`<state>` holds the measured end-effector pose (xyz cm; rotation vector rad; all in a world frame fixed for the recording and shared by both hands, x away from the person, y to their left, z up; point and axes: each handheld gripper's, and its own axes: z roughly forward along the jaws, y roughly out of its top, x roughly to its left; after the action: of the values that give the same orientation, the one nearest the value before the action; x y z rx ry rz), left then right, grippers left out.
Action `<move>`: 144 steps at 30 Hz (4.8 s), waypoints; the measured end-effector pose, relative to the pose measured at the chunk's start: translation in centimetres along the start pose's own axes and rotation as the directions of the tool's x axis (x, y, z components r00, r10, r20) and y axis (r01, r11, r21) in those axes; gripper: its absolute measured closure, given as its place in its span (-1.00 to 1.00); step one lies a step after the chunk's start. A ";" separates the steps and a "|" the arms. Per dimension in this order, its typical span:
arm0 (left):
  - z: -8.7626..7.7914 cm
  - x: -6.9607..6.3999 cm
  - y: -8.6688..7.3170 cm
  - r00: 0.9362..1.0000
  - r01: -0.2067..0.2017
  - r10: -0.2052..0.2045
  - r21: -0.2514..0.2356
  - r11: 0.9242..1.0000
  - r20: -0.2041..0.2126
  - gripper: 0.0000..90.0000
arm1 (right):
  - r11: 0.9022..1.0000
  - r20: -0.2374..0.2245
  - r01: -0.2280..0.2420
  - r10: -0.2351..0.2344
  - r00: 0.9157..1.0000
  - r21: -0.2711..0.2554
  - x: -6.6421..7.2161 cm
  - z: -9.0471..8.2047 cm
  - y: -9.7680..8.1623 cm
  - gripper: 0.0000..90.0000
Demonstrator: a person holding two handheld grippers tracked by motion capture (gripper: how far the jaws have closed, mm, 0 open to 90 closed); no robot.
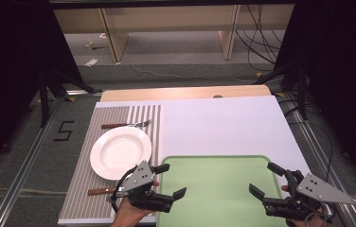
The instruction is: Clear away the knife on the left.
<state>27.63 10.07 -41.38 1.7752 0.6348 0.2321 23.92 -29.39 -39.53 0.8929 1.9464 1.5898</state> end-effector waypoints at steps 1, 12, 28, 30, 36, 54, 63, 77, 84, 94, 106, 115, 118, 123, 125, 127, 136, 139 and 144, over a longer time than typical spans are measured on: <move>0.0 0.0 0.0 1.000 -0.003 0.003 0.001 1.000 0.002 -0.75 | 1.000 -0.002 0.000 0.000 1.000 0.001 0.0 0.0 0.0 -0.73; -0.3 0.4 0.5 0.998 -0.067 0.067 0.102 0.992 0.007 -0.73 | 1.000 -0.008 0.000 0.000 1.000 0.003 0.1 0.1 0.0 -0.73; -3.1 2.1 1.2 0.983 -0.133 0.164 0.287 0.949 -0.084 -0.69 | 1.000 -0.012 0.006 -0.005 1.000 0.011 0.1 0.1 -0.1 -0.73; -3.5 2.5 1.1 0.982 -0.127 0.163 0.300 0.946 -0.097 -0.68 | 1.000 -0.012 0.006 -0.006 1.000 0.011 0.1 0.2 -0.1 -0.73; -4.1 3.0 1.1 0.985 -0.100 0.139 0.325 0.940 -0.099 -0.66 | 1.000 -0.015 0.009 -0.009 1.000 0.006 0.2 0.2 -0.1 -0.73; -7.0 5.3 0.8 0.978 -0.063 0.156 0.523 0.850 -0.136 -0.66 | 1.000 -0.017 0.010 -0.010 1.000 0.014 0.2 0.3 -0.1 -0.73; -7.2 6.3 -0.6 0.981 -0.033 0.141 0.608 0.793 -0.132 -0.62 | 1.000 -0.018 0.011 -0.010 1.000 0.015 0.1 0.3 -0.1 -0.73; -9.9 8.0 -0.7 0.968 0.049 0.127 0.661 0.749 -0.216 -0.61 | 1.000 -0.015 0.007 -0.007 1.000 0.019 0.0 0.4 -0.1 -0.73; -10.8 8.9 -1.4 0.965 0.075 0.121 0.686 0.724 -0.234 -0.60 | 1.000 -0.017 0.007 -0.006 1.000 0.019 0.0 0.4 -0.1 -0.72; -10.7 10.6 -3.6 0.956 0.156 0.077 0.715 0.681 -0.282 -0.59 | 1.000 -0.016 0.007 -0.006 1.000 0.022 0.0 0.5 -0.2 -0.73; -10.1 11.8 -4.9 0.949 0.214 0.038 0.726 0.654 -0.314 -0.44 | 1.000 -0.015 0.006 -0.006 1.000 0.021 0.0 0.5 -0.2 -0.73; -9.3 12.2 -5.3 0.952 0.196 0.057 0.742 0.641 -0.301 -0.40 | 1.000 -0.019 0.010 -0.010 1.000 0.029 0.0 0.6 -0.2 -0.73; -9.0 12.3 -5.4 0.952 0.196 0.059 0.745 0.638 -0.300 -0.37 | 1.000 -0.021 0.010 -0.009 1.000 0.029 0.1 0.6 -0.2 -0.73; -8.6 12.5 -5.7 0.957 0.194 0.048 0.752 0.629 -0.287 -0.27 | 0.999 -0.022 0.011 -0.011 1.000 0.030 0.0 0.6 -0.2 -0.73; -8.3 12.6 -5.8 0.958 0.195 0.045 0.759 0.621 -0.283 -0.21 | 0.999 -0.023 0.012 -0.011 1.000 0.029 0.1 0.7 -0.3 -0.73; -8.1 12.5 -5.9 0.959 0.198 0.039 0.759 0.620 -0.281 -0.19 | 0.999 -0.023 0.014 -0.013 1.000 0.031 0.1 0.7 -0.3 -0.73; -7.5 12.3 -5.5 0.959 0.198 0.053 0.793 0.576 -0.278 0.17 | 0.999 -0.027 0.017 -0.016 1.000 0.038 0.1 0.7 -0.3 -0.73; -7.3 12.2 -5.4 0.960 0.196 0.058 0.804 0.561 -0.275 0.22 | 0.999 -0.029 0.017 -0.015 0.999 0.039 0.2 0.8 -0.3 -0.73; -6.7 11.9 -5.1 0.967 0.161 0.083 0.834 0.528 -0.240 0.32 | 0.999 -0.033 0.021 -0.020 0.999 0.043 0.2 0.9 -0.3 -0.73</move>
<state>32.87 22.86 -46.10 2.7189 1.1033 0.1085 24.36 -28.66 -40.05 0.8657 2.0131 1.5658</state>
